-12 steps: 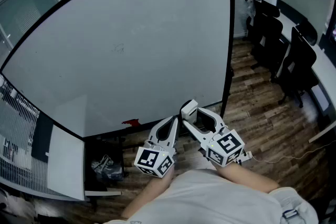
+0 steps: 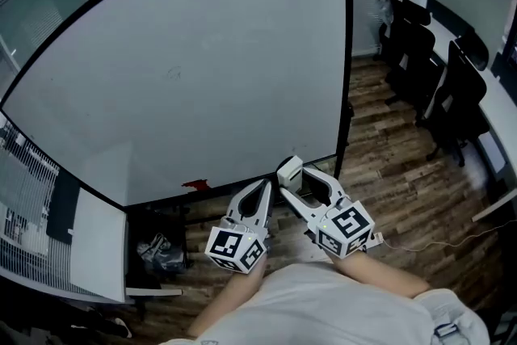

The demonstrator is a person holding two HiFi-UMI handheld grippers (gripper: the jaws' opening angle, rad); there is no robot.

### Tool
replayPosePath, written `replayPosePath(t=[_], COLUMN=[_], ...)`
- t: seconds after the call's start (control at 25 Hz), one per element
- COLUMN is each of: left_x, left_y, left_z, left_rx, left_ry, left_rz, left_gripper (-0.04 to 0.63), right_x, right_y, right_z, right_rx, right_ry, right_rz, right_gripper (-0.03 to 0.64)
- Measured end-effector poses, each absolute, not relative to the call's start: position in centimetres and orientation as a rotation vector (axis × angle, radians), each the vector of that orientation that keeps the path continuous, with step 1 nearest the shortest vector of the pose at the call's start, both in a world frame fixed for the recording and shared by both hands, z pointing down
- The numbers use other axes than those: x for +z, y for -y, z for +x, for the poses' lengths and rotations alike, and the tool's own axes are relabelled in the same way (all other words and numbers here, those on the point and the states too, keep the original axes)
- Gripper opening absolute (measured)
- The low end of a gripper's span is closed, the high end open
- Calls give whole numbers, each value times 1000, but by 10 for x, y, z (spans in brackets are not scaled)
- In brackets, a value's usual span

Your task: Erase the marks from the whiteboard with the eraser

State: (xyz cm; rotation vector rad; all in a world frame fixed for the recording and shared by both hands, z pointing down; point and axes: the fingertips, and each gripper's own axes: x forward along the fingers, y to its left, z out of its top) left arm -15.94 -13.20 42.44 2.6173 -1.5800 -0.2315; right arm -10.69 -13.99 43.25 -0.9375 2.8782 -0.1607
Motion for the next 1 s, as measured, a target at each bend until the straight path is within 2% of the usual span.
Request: replayPosePath(t=[0.56, 1.0], left_x=[452, 417], left_y=[132, 141], left_z=[-100, -71], left_rx=[-157, -119], left_ry=[1607, 1649], left_rz=[2549, 2633], left_gripper=[8, 8], right_x=[457, 412], right_y=[130, 153], right_z=[-53, -4], right_rx=[-17, 79], right_ry=[-3029, -2989], right_rz=[-883, -879], right_gripper=[235, 235])
